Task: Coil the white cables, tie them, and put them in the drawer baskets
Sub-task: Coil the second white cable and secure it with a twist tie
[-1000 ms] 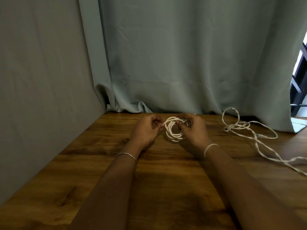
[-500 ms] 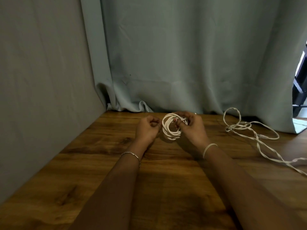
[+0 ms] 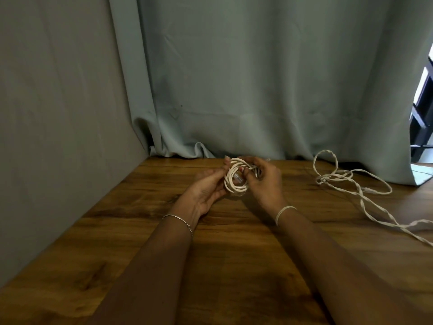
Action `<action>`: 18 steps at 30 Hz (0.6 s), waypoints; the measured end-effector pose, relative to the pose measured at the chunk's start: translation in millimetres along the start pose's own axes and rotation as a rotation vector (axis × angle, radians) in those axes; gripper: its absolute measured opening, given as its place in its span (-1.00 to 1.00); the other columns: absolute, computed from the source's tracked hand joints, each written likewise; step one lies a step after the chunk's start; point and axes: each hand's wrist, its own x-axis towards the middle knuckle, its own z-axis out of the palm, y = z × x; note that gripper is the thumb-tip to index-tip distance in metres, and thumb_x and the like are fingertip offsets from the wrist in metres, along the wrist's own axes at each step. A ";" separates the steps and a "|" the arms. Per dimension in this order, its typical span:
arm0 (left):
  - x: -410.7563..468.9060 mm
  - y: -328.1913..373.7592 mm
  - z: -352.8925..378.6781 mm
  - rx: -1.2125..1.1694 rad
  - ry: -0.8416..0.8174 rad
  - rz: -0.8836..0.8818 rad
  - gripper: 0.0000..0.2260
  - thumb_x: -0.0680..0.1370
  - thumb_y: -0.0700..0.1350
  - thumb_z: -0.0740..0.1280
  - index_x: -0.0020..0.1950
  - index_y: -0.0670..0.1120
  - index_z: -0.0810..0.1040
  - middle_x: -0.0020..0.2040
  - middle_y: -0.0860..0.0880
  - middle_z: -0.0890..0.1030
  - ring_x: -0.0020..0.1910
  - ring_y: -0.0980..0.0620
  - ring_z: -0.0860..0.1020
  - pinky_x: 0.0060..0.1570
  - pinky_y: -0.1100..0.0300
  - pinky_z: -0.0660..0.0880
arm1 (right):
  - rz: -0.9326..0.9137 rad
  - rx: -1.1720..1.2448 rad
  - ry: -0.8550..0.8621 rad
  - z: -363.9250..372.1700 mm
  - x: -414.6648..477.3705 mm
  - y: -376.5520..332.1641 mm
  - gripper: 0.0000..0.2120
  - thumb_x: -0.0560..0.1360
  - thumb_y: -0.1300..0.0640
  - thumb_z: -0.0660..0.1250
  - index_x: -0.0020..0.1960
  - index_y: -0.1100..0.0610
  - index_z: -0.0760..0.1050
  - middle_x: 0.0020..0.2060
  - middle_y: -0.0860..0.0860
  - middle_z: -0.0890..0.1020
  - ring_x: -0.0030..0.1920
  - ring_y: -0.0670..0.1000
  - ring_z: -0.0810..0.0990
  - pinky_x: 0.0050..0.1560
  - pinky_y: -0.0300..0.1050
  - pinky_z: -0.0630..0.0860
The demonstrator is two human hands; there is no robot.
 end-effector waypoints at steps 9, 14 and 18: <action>-0.1 -1.0 1.4 0.055 -0.002 0.039 -0.64 0.40 -0.14 0.49 0.14 -0.26 0.60 0.04 -0.21 0.68 -0.04 -0.06 0.66 -0.04 0.12 0.62 | 0.019 0.139 -0.075 1.2 2.4 4.9 -0.79 0.54 0.27 0.32 0.16 0.16 0.57 -0.01 -0.01 0.67 -0.01 -0.09 0.64 0.04 -0.15 0.59; -2.6 1.1 7.5 0.146 0.010 0.065 -0.85 0.50 -0.13 0.42 0.01 -0.17 0.62 -0.10 -0.11 0.70 -0.14 0.01 0.66 -0.04 0.11 0.59 | 0.023 0.167 -0.070 -0.9 2.9 8.0 -0.79 0.55 0.26 0.31 0.17 0.20 0.56 -0.01 0.03 0.68 -0.01 -0.07 0.65 0.03 -0.13 0.60; -2.5 1.6 6.4 0.233 -0.037 0.046 -0.93 0.50 -0.13 0.42 -0.16 -0.10 0.64 -0.23 -0.06 0.70 -0.21 0.03 0.65 -0.08 0.13 0.57 | -0.033 0.066 -0.040 -3.3 0.9 6.1 -0.77 0.53 0.28 0.32 0.15 0.11 0.59 -0.06 -0.10 0.65 -0.09 -0.26 0.59 -0.06 -0.43 0.51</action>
